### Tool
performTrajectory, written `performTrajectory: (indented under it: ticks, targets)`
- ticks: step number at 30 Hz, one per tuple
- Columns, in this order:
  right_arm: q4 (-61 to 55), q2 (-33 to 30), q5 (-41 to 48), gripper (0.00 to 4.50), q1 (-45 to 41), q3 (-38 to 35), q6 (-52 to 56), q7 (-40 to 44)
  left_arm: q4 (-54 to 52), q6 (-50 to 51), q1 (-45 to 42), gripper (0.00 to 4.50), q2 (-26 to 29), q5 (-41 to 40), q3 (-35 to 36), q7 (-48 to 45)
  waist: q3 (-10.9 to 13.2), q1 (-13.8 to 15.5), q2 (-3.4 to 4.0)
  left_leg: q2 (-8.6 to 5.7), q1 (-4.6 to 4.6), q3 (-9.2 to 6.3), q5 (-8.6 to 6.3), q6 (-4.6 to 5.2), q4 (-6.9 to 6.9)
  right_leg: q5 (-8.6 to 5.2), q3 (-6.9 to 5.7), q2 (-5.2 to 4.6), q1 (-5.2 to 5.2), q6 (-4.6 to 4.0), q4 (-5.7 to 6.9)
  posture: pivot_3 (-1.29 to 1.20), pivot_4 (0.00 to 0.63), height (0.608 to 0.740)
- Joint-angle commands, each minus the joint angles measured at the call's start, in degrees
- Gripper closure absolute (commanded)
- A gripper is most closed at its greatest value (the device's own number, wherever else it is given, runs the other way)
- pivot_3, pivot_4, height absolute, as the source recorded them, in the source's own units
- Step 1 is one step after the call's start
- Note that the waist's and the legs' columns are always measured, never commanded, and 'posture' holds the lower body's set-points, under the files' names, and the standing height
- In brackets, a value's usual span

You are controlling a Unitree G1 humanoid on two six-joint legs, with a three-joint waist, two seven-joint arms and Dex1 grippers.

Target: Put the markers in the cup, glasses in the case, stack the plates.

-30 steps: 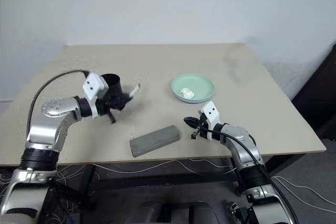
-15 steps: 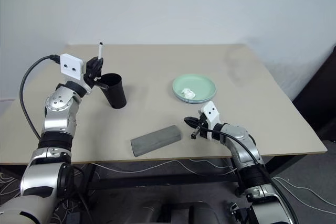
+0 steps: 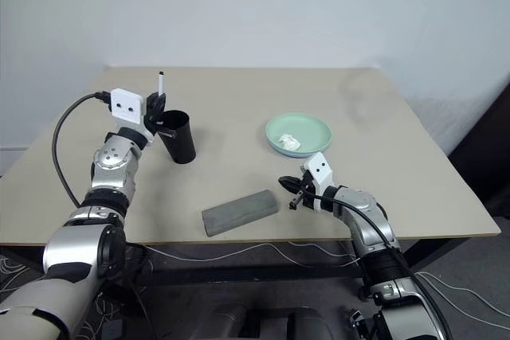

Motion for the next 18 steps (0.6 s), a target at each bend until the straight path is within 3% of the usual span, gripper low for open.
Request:
performTrajectory:
  ticks: [1,9,17,18]
  targets:
    - [-2.58,-0.09,1.23,4.5,-0.76,-1.85,-0.57,0.17,-0.26,-1.71,-2.94,4.46,-0.31,0.05,-0.02,-0.35,0.0,0.0,0.0,0.0,0.0,0.0,0.0,0.01,0.01,0.0,0.0,0.0,0.0,0.0,0.0,0.0,0.0,0.74]
    - [-8.39,1.41,8.52,4.5,-1.93,-5.64,1.43,1.98,0.56,-1.96,-3.4,4.46,-0.66,0.42,-0.25,-0.73,0.0,-0.04,-0.01,0.01,-0.01,-0.01,-0.02,0.04,0.04,0.01,0.0,0.01,0.01,0.02,0.01,0.0,0.0,0.74]
    - [-9.71,1.38,9.13,4.5,-2.45,-6.07,1.94,1.86,1.02,-1.29,-3.39,4.46,-0.83,0.48,-0.15,-1.39,-0.02,-0.02,-0.03,0.01,-0.01,0.0,-0.04,0.07,0.05,0.02,-0.02,0.0,0.01,0.03,0.0,0.0,0.0,0.74]
    - [-9.61,1.38,9.06,4.5,-2.46,-6.07,1.9,1.85,1.07,-1.21,-3.41,4.2,-0.88,0.44,-0.11,-1.49,-0.02,-0.02,-0.03,0.01,-0.01,0.01,-0.04,0.07,0.05,0.02,-0.01,0.0,0.01,0.03,0.0,0.0,0.0,0.74]
